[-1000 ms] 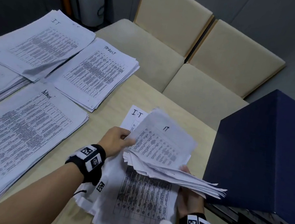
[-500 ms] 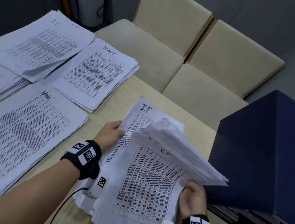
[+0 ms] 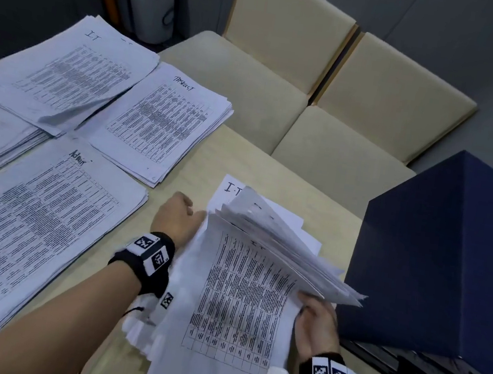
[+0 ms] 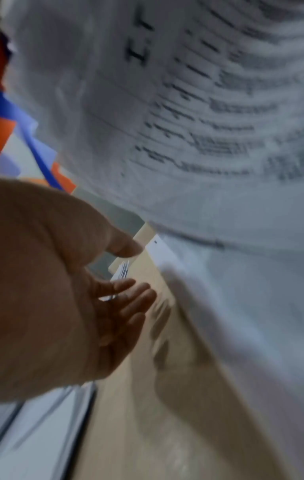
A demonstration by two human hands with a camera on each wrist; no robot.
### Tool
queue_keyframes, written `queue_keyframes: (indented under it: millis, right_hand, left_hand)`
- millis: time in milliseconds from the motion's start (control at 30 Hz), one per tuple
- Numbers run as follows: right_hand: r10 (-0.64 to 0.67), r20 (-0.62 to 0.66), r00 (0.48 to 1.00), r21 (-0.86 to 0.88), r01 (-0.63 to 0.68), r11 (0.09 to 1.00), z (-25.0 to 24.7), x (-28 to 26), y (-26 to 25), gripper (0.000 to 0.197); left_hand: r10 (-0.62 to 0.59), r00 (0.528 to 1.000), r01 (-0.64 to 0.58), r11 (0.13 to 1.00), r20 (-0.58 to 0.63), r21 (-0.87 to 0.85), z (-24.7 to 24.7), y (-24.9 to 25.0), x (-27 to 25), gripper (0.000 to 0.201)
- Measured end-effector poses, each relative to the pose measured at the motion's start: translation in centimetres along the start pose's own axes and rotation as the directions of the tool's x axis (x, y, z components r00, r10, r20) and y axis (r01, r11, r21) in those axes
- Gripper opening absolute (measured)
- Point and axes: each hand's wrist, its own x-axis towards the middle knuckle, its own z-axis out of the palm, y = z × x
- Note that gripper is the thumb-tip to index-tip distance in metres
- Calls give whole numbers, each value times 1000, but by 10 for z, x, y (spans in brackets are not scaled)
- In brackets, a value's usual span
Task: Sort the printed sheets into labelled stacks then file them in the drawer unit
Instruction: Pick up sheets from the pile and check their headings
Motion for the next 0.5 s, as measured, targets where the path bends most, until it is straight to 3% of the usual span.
queue_keyframes:
  millis: [67,133,167,233,300,367,433,467,500]
  right_hand:
    - [-25,-2,1000,50,25,998,6,-2,-2,33]
    - [-58,-7,998,35,58,998,5,-4,-1,49]
    - [-58,-14,998,43,59,997,2,-6,0,48]
    - [-74,91,993,104,65,992,-1,-9,0,27]
    - [-56,173,983,117,36,992,4,-14,-2,25]
    - [-38,156,987,45,31,998,4,-12,-1,31]
    - [-7,178,984,25,3,1000,-2,-10,-4,15]
    - [19,238,971,14,-23,1000,0,-13,-12,26]
    - [52,304,951,-51,-38,998,-4,-13,-15,70]
  left_hand:
    - [71,994,-89,967,85,240,-2,-8,2,16]
    - [156,964,-227,905,215,361,-4,-15,3,37]
    - [195,948,-283,880,253,380,-5,-16,2,45]
    - [297,911,-399,813,287,423,-7,-16,0,53]
    - [379,867,-484,794,323,369,-9,-17,-2,52]
    - [434,813,-529,829,389,181,-12,-16,-5,39]
    - [399,798,-426,903,451,-45,-18,-12,-10,23]
    - [366,793,-339,929,487,-146,-20,-8,-13,27]
    - [331,789,-254,943,517,-216,-21,-5,-16,36]
